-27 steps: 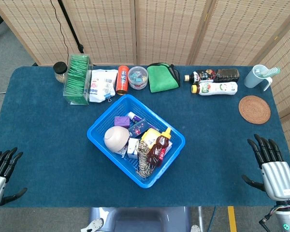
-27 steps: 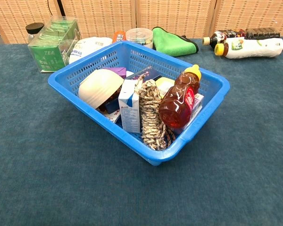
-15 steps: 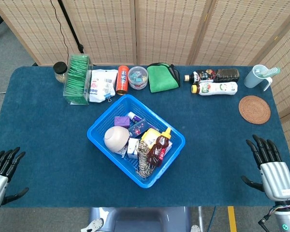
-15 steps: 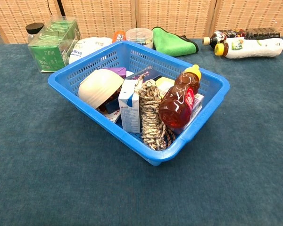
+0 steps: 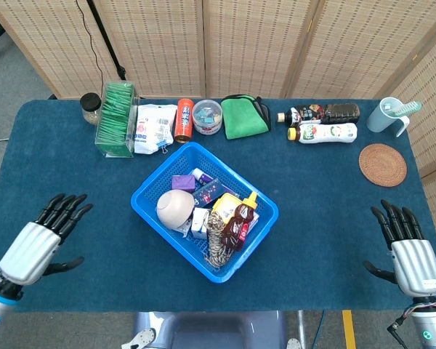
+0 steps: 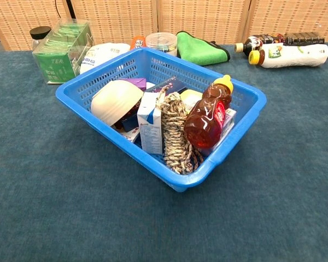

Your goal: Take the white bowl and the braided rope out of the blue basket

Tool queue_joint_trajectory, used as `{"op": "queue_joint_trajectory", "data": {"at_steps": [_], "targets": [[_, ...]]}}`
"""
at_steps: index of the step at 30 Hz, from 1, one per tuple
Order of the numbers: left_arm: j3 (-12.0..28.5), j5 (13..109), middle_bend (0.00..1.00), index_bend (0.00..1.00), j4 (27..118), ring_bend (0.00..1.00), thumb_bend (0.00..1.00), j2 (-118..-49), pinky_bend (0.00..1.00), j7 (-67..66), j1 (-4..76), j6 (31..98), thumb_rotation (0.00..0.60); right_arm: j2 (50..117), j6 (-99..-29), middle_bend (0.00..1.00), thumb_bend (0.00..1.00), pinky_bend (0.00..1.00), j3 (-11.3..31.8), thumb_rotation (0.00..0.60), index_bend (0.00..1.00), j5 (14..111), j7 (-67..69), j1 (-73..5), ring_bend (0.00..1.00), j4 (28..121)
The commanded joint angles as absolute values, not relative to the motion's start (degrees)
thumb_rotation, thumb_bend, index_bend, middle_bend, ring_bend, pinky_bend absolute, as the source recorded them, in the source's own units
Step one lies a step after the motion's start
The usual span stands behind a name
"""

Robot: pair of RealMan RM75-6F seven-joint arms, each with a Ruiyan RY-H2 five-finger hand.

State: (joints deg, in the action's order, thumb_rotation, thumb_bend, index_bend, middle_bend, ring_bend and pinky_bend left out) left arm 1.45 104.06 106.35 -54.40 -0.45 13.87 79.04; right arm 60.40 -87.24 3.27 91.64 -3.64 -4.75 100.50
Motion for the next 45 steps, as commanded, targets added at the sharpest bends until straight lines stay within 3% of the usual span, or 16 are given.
{"op": "queue_joint_trajectory", "data": {"at_steps": [1, 8, 17, 30, 45], "targets": [[5.77, 98.75, 0.00, 0.00, 113.18, 0.00, 0.02, -53.48, 0.00, -6.06, 21.24, 68.87, 0.600, 60.39, -86.69, 0.00, 0.00, 0.00, 3.75, 0.600, 0.00, 90.67, -3.20, -5.07, 0.00, 100.21], [11.83, 83.58, 0.00, 0.00, 116.14, 0.00, 0.02, -59.46, 0.00, -18.89, 31.71, 55.20, 0.600, 60.39, -84.56, 0.00, 0.00, 0.00, 4.78, 0.600, 0.00, 87.48, -2.14, -5.96, 0.00, 99.33], [15.16, 63.03, 0.00, 0.00, 111.27, 0.00, 0.02, -70.19, 0.00, -32.20, 43.91, 48.07, 0.600, 60.49, -82.84, 0.00, 0.00, 0.00, 5.78, 0.600, 0.00, 84.39, -1.58, -6.68, 0.00, 98.42], [14.08, 46.03, 0.00, 0.00, 103.52, 0.00, 0.01, -77.39, 0.00, -36.66, 54.21, 46.22, 0.600, 60.97, -81.33, 0.00, 0.00, 0.00, 6.45, 0.600, 0.00, 81.79, -2.04, -7.33, 0.00, 97.54], [10.17, 44.11, 0.00, 0.00, 101.88, 0.00, 0.01, -75.72, 0.00, -33.04, 56.44, 45.75, 0.600, 60.98, -81.48, 0.00, 0.00, 0.00, 6.83, 0.600, 0.00, 81.11, -1.63, -7.43, 0.00, 97.20]]}}
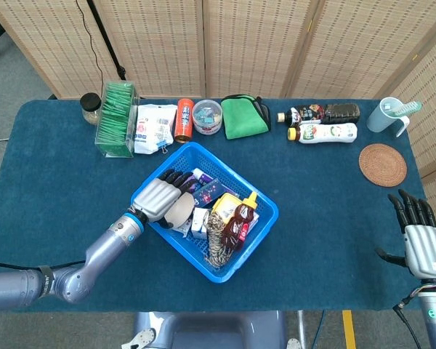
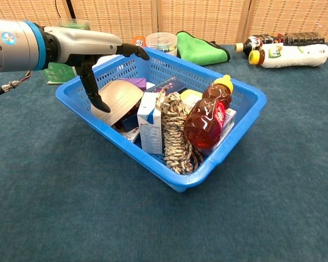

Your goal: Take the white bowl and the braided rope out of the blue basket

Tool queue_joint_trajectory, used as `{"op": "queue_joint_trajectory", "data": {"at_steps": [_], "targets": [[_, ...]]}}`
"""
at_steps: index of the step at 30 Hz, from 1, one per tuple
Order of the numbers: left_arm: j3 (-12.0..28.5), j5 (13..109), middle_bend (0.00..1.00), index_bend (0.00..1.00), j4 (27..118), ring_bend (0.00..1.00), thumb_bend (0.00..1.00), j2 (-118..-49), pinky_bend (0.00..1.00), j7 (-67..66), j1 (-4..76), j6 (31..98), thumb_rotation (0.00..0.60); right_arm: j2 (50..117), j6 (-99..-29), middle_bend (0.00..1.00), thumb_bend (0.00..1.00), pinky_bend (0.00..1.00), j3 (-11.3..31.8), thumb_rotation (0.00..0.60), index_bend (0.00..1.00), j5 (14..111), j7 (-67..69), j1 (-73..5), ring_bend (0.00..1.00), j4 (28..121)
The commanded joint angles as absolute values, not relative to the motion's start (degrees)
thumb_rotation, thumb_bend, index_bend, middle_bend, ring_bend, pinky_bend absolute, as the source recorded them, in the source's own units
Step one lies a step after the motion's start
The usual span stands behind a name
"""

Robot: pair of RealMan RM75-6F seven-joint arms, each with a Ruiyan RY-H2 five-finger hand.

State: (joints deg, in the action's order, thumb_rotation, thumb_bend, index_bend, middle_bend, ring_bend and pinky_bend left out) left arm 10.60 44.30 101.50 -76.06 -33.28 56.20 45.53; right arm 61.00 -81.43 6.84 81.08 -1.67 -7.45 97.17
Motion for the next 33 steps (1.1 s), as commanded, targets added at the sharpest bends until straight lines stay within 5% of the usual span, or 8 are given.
{"op": "queue_joint_trajectory", "data": {"at_steps": [1, 26, 31, 33], "targets": [[9.94, 43.76, 0.00, 0.00, 102.13, 0.00, 0.01, -75.48, 0.00, -32.93, 56.57, 45.77, 0.600, 60.96, -81.51, 0.00, 0.00, 0.00, 6.82, 0.600, 0.00, 81.12, -1.59, -7.41, 0.00, 97.23], [5.83, 32.03, 0.00, 0.00, 101.75, 0.00, 0.02, -76.71, 0.00, -33.74, 62.80, 47.60, 0.600, 60.80, -81.71, 0.00, 0.00, 0.00, 6.60, 0.600, 0.00, 81.58, -1.13, -7.43, 0.00, 97.38], [5.48, 31.00, 0.00, 0.00, 100.48, 0.00, 0.05, -77.61, 0.14, -33.06, 63.28, 47.85, 0.600, 60.81, -81.57, 0.00, 0.00, 0.00, 6.55, 0.600, 0.00, 81.61, -0.96, -7.50, 0.00, 97.36], [5.27, 30.95, 0.02, 0.00, 100.17, 0.04, 0.09, -77.90, 0.27, -33.01, 63.47, 47.96, 0.600, 60.81, -81.52, 0.00, 0.00, 0.00, 6.52, 0.600, 0.00, 81.66, -0.92, -7.53, 0.00, 97.38]]}}
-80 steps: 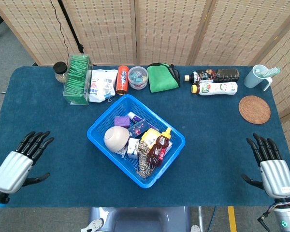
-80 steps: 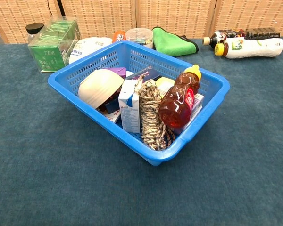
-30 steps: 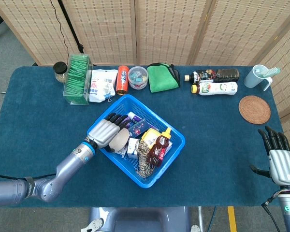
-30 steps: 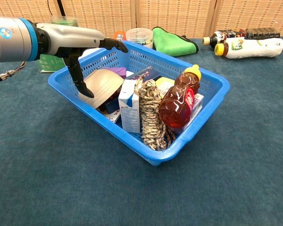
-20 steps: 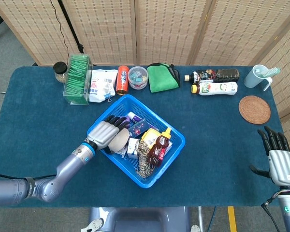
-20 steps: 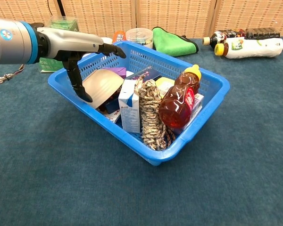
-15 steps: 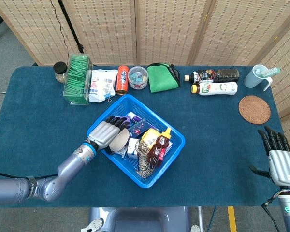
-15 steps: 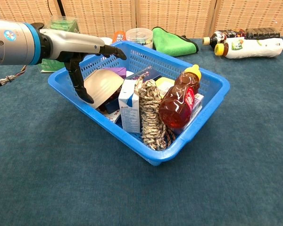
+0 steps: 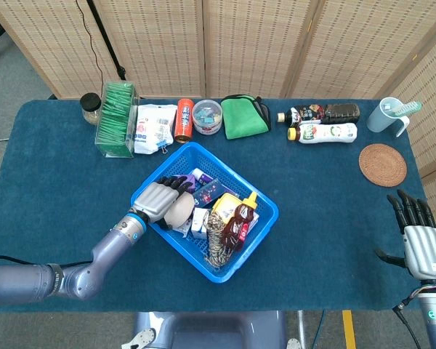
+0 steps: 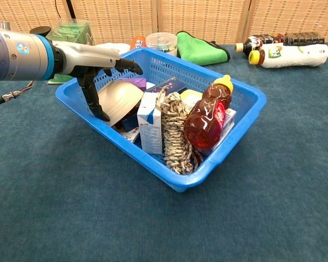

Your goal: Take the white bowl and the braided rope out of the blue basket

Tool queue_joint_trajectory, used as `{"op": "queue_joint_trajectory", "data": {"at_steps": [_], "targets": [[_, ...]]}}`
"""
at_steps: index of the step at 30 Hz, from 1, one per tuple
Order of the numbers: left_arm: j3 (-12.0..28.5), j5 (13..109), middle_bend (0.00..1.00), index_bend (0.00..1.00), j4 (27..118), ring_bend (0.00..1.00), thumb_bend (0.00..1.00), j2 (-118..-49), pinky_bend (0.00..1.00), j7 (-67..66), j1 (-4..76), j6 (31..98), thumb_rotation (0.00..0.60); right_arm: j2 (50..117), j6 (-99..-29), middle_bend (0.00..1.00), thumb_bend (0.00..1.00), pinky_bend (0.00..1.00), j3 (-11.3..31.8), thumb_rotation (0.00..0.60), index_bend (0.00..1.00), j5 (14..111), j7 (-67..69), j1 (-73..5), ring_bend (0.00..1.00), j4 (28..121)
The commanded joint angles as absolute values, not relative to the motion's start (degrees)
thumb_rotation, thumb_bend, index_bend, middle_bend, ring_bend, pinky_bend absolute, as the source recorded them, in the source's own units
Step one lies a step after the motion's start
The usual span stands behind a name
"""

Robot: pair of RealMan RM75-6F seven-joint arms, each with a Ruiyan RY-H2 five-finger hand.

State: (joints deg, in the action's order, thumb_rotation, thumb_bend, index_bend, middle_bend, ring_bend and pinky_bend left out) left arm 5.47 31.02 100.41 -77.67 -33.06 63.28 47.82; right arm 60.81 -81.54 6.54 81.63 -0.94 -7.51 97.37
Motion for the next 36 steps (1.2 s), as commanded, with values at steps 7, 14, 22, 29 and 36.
{"op": "queue_joint_trajectory", "data": {"at_steps": [7, 14, 22, 29, 36], "targets": [[4.47, 32.71, 0.28, 0.25, 99.41, 0.30, 0.23, -79.13, 0.43, -33.70, 63.58, 50.24, 0.600, 60.79, -81.72, 0.00, 0.00, 0.00, 6.53, 0.600, 0.00, 81.79, -0.64, -7.48, 0.00, 97.42], [4.64, 34.81, 0.30, 0.27, 100.21, 0.32, 0.24, -78.89, 0.43, -32.94, 62.84, 52.22, 0.600, 60.71, -81.84, 0.00, 0.00, 0.00, 6.48, 0.600, 0.00, 82.02, -0.21, -7.45, 0.00, 97.41], [7.53, 40.39, 0.30, 0.27, 107.15, 0.31, 0.24, -72.82, 0.43, -28.97, 60.78, 54.78, 0.600, 60.63, -81.99, 0.00, 0.00, 0.00, 6.43, 0.600, 0.00, 82.13, -0.23, -7.40, 0.00, 97.57], [9.14, 43.50, 0.30, 0.27, 111.97, 0.30, 0.24, -66.55, 0.43, -26.53, 58.69, 56.66, 0.600, 60.64, -82.04, 0.00, 0.00, 0.00, 6.31, 0.600, 0.00, 82.34, -0.36, -7.38, 0.00, 97.68], [8.99, 45.89, 0.29, 0.27, 112.78, 0.30, 0.24, -60.06, 0.43, -23.67, 55.23, 57.73, 0.600, 60.74, -82.12, 0.00, 0.00, 0.00, 6.06, 0.600, 0.00, 82.79, -0.72, -7.37, 0.00, 97.88]]}}
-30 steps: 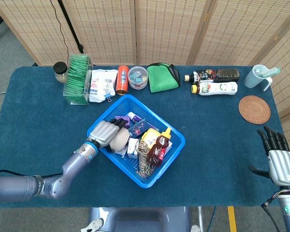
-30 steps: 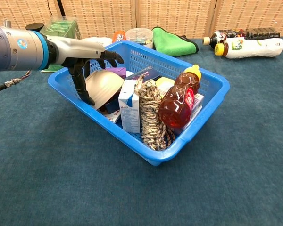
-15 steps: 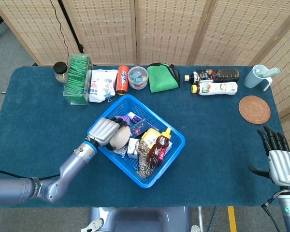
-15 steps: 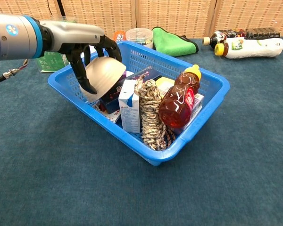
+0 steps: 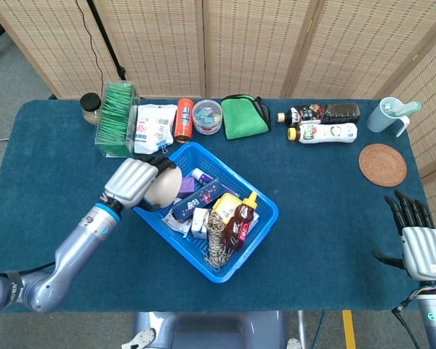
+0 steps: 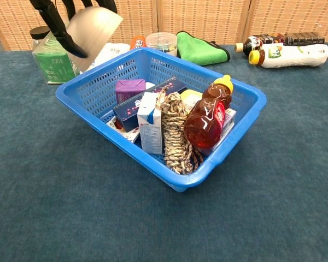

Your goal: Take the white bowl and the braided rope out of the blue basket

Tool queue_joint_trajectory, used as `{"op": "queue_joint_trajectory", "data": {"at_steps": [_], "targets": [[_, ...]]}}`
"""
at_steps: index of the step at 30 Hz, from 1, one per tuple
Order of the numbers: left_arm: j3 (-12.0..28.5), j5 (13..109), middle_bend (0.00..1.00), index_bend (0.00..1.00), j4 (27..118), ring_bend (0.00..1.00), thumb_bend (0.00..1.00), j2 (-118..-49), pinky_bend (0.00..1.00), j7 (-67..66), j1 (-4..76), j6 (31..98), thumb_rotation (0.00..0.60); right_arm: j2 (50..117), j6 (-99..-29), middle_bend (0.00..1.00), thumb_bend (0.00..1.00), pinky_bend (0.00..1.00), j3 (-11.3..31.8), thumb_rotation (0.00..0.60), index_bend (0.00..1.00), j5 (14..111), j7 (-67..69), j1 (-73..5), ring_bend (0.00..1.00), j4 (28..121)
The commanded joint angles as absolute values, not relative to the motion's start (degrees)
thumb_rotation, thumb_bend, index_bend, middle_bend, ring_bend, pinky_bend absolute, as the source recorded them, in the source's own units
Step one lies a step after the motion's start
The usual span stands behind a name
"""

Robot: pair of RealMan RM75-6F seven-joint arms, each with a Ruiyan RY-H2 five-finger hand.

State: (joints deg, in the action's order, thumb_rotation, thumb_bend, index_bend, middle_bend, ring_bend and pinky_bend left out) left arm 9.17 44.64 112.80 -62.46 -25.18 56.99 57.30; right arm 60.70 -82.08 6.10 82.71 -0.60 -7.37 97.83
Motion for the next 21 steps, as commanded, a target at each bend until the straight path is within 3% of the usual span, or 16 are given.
{"op": "queue_joint_trajectory", "data": {"at_steps": [1, 9, 21], "targets": [[8.66, 46.15, 0.29, 0.26, 112.35, 0.30, 0.24, -59.40, 0.43, -23.34, 54.71, 57.55, 0.600, 60.76, -82.13, 0.00, 0.00, 0.00, 6.01, 0.600, 0.00, 82.87, -0.79, -7.37, 0.00, 97.93], [4.64, 43.19, 0.29, 0.25, 105.48, 0.29, 0.24, -57.05, 0.43, -19.49, 51.73, 50.01, 0.600, 61.14, -81.76, 0.00, 0.00, 0.00, 5.39, 0.600, 0.00, 83.55, -1.90, -7.49, 0.00, 98.34], [1.91, 40.57, 0.28, 0.25, 84.21, 0.26, 0.24, -68.11, 0.41, -15.79, 49.19, 43.28, 0.600, 61.83, -80.86, 0.00, 0.00, 0.00, 5.01, 0.600, 0.00, 83.24, -3.49, -7.82, 0.00, 98.40]]}}
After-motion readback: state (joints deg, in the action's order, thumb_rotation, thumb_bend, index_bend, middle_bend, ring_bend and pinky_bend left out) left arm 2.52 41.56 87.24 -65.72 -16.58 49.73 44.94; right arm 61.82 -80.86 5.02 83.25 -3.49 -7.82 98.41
